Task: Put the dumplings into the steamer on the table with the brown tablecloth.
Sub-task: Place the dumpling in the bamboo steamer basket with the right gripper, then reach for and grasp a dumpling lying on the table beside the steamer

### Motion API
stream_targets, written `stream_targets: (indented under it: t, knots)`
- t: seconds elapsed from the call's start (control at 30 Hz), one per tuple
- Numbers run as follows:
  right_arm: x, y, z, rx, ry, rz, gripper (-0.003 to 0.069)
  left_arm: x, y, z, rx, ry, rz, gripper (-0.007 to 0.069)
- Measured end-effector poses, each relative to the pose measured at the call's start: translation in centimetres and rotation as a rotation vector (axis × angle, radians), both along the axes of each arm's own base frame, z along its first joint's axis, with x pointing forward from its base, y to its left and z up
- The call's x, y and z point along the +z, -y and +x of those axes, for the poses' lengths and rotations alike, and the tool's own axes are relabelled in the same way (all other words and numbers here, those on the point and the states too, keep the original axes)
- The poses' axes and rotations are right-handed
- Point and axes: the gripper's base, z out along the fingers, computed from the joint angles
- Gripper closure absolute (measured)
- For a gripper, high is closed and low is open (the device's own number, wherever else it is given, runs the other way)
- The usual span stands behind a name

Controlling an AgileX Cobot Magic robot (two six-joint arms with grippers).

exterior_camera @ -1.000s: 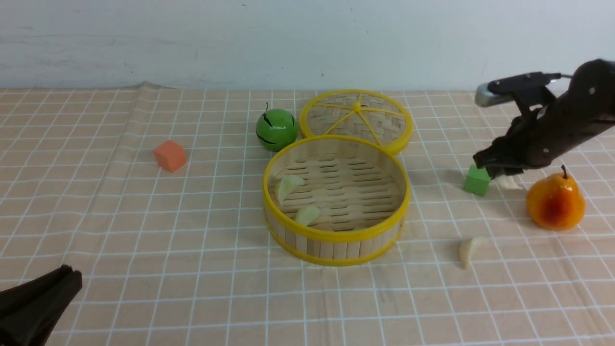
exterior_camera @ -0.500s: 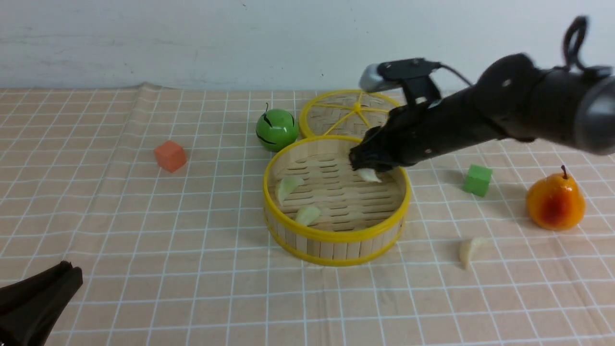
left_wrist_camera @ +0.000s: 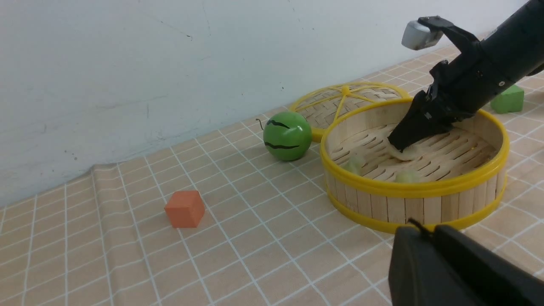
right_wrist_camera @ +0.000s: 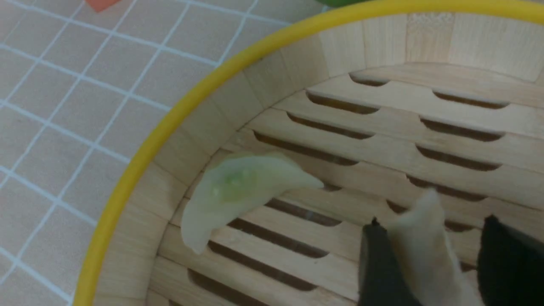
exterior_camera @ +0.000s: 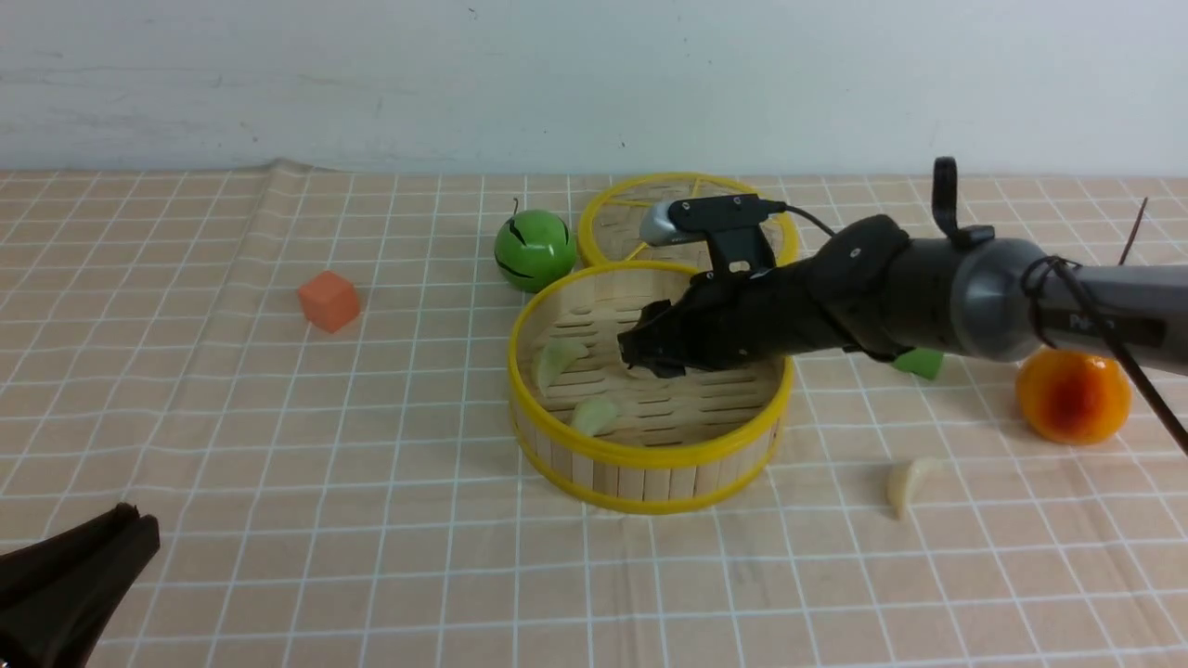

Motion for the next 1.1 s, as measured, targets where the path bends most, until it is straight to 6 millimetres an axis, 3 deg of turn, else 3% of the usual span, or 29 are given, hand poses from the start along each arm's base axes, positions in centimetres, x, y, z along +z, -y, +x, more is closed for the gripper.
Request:
stream_targets:
  t: [0.07, 0.13, 0.27, 0.33, 0.37, 0.47, 0.53, 0.6, 0.77, 0.9, 1.1]
  knots:
    - [0.2, -0.1, -0.2, 0.014, -0.008, 0.006, 0.0216, 0.0, 0.0, 0.0, 0.000, 0.000, 0.000, 0.0586]
    - [1.4, -0.1, -0.5, 0.036, -0.003, 0.020, 0.0195, 0.0, 0.0, 0.0, 0.001, -0.002, -0.001, 0.0586]
    - [6.1, 0.4, -1.8, 0.089, 0.043, 0.063, 0.0187, -0.1, 0.0, 0.0, 0.003, -0.010, 0.001, 0.0586]
    - [10.6, 1.7, -3.3, 0.126, 0.081, 0.090, 0.0194, -0.1, 0.0, 0.0, 0.002, -0.007, 0.000, 0.0586]
    - [10.9, 1.8, -3.4, 0.126, 0.080, 0.094, 0.0195, -0.1, 0.0, 0.0, 0.002, -0.007, 0.000, 0.0586]
    - [15.1, 4.6, -5.8, 0.140, 0.042, 0.081, 0.0222, 0.0, 0.0, 0.0, 0.001, -0.002, -0.002, 0.0586]
    - [15.9, 6.6, -7.3, 0.116, -0.050, 0.023, 0.0244, 0.0, 0.0, 0.0, 0.001, -0.002, -0.002, 0.0586]
    - [15.5, 7.5, -8.0, 0.097, -0.119, -0.029, 0.0257, 0.0, 0.0, 0.0, 0.001, -0.002, -0.002, 0.0586]
    - [8.8, 10.3, -10.6, -0.019, -0.406, -0.274, 0.0295, -0.1, 0.0, 0.0, 0.004, -0.012, 0.002, 0.0582]
    - [4.4, 11.6, -11.6, -0.161, -0.447, -0.320, 0.0299, -0.1, 0.0, 0.0, 0.005, -0.014, 0.003, 0.0576]
    - [2.9, 11.6, -10.1, -0.287, -0.320, -0.242, 0.0267, -0.1, 0.0, 0.0, 0.005, -0.014, 0.003, 0.0573]
